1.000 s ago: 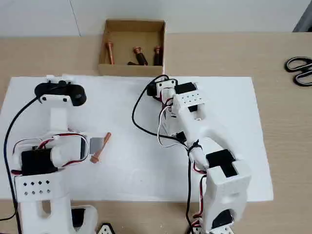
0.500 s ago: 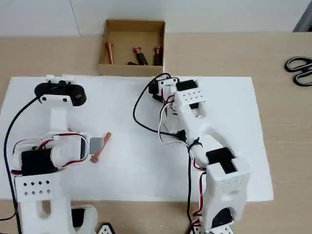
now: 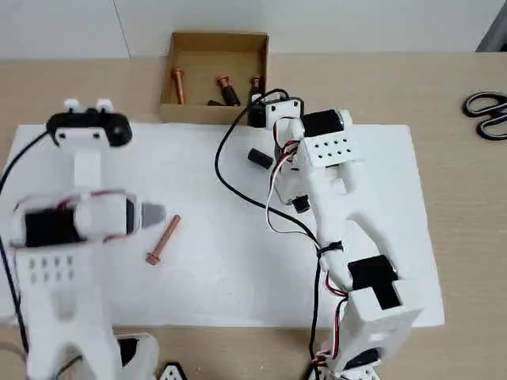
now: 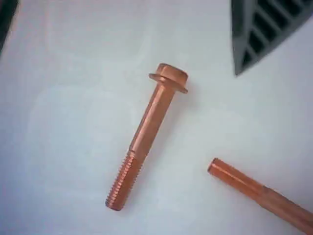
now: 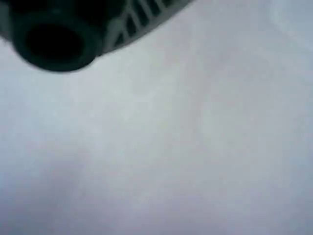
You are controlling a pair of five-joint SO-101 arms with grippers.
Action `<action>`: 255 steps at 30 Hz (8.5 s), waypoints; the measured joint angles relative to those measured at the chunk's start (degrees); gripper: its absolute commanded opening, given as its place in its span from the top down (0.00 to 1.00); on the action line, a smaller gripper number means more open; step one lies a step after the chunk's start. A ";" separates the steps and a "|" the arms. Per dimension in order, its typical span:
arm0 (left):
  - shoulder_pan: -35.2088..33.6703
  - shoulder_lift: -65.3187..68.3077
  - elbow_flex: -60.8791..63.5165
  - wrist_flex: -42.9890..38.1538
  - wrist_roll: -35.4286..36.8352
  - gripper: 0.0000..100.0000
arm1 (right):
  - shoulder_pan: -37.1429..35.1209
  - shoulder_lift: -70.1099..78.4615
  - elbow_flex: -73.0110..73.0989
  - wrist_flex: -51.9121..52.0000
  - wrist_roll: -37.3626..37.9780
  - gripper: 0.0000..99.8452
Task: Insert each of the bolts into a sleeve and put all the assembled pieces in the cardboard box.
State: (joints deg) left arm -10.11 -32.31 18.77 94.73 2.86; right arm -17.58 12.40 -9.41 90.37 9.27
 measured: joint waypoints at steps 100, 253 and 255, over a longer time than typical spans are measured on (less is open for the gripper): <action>-11.87 57.32 -21.89 -10.11 39.03 0.99 | 0.09 0.00 5.89 -4.84 0.00 0.99; 42.37 -29.36 28.92 -51.34 18.46 0.99 | -14.33 -113.41 91.87 -45.54 -13.45 1.00; 42.37 -29.36 29.10 -51.52 18.55 0.99 | -14.59 -113.32 92.40 -45.54 -13.45 1.00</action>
State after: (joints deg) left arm 32.26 -61.67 47.87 43.21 21.41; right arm -32.18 -100.92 82.99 44.84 -4.18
